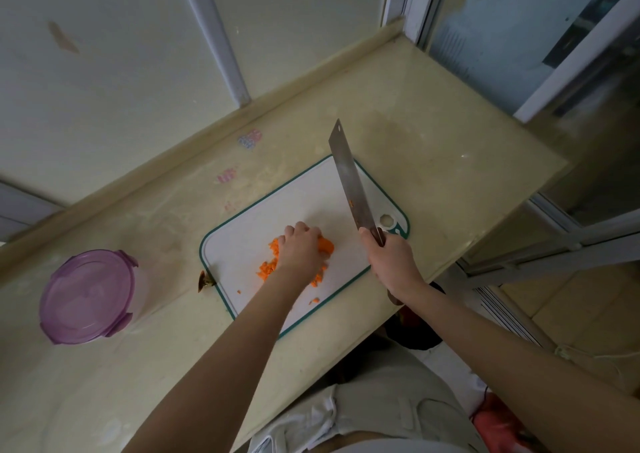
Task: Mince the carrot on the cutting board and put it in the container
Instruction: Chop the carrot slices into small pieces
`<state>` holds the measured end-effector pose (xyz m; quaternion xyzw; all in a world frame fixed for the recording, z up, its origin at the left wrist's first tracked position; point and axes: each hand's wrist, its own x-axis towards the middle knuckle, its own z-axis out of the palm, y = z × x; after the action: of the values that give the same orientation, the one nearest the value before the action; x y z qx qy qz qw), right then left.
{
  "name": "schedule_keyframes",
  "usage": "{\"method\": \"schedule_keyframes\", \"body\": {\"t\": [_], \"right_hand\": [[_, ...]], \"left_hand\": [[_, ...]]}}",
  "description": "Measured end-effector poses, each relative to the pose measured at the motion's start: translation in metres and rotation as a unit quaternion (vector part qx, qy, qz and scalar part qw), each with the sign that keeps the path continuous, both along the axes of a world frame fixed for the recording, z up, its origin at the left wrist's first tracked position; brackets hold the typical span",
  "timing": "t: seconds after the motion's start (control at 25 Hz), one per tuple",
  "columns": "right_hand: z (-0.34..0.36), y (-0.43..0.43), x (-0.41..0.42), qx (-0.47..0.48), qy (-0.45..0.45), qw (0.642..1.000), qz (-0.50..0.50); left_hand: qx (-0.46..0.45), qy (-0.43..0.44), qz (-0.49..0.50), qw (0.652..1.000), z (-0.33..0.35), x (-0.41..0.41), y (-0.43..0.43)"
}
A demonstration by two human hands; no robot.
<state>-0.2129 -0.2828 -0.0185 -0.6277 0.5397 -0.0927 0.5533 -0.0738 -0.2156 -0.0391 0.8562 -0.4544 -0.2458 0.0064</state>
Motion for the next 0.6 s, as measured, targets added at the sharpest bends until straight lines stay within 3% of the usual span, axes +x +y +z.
{"method": "schedule_keyframes", "body": {"t": [0.16, 0.36, 0.6], "right_hand": [[-0.001, 0.003, 0.000, 0.009, -0.003, 1.000, 0.004], [-0.001, 0.006, 0.000, 0.013, -0.001, 1.000, 0.006], [-0.001, 0.011, -0.001, 0.010, -0.007, 1.000, 0.020]], "left_hand": [[0.038, -0.012, -0.065, 0.997, -0.001, -0.004, -0.002], [-0.018, 0.035, -0.095, 0.995, -0.001, -0.002, 0.002], [-0.201, 0.120, 0.081, 0.969, 0.010, 0.006, 0.019]]}}
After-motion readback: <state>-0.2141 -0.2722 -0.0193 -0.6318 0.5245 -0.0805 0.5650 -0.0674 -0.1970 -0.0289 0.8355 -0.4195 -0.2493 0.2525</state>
